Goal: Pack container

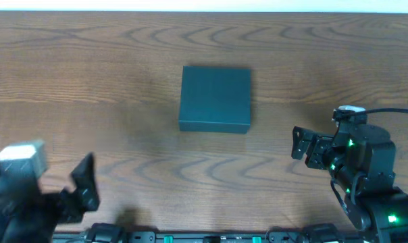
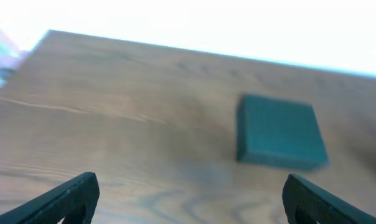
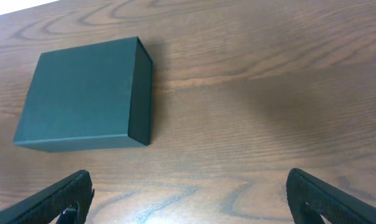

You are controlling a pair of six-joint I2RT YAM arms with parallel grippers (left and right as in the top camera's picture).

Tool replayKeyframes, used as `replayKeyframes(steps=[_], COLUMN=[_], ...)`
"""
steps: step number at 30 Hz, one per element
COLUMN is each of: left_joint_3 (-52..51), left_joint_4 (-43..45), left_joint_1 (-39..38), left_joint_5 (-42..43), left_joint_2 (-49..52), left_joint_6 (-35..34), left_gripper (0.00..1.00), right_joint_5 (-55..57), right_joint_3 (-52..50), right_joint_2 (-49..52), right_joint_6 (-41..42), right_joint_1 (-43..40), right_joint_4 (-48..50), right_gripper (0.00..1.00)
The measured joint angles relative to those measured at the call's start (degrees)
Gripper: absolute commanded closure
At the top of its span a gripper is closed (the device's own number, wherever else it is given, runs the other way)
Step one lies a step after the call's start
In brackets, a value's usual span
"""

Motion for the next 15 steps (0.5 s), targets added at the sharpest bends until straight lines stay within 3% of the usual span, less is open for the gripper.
replayKeyframes(steps=[3,7,15], left_joint_3=[-6.3,-22.2,-52.4], left_joint_4=[3.7,12.6,30.8], left_joint_1=[4.1,8.3,9.1], left_joint_5=[-3.6,-6.1,-6.6], left_joint_2=[-6.2,-16.2,-30.8], left_joint_6=[0.0,0.0,0.0], left_gripper=[0.05,0.05,0.05], right_joint_5=[0.0,0.0,-0.2], right_joint_3=[0.0,0.0,0.0], right_joint_2=[0.0,0.0,0.0], right_joint_6=[0.0,0.0,0.0], right_joint_1=[0.0,0.0,0.0], right_joint_4=[0.0,0.0,0.0], right_gripper=[0.01,0.01,0.01])
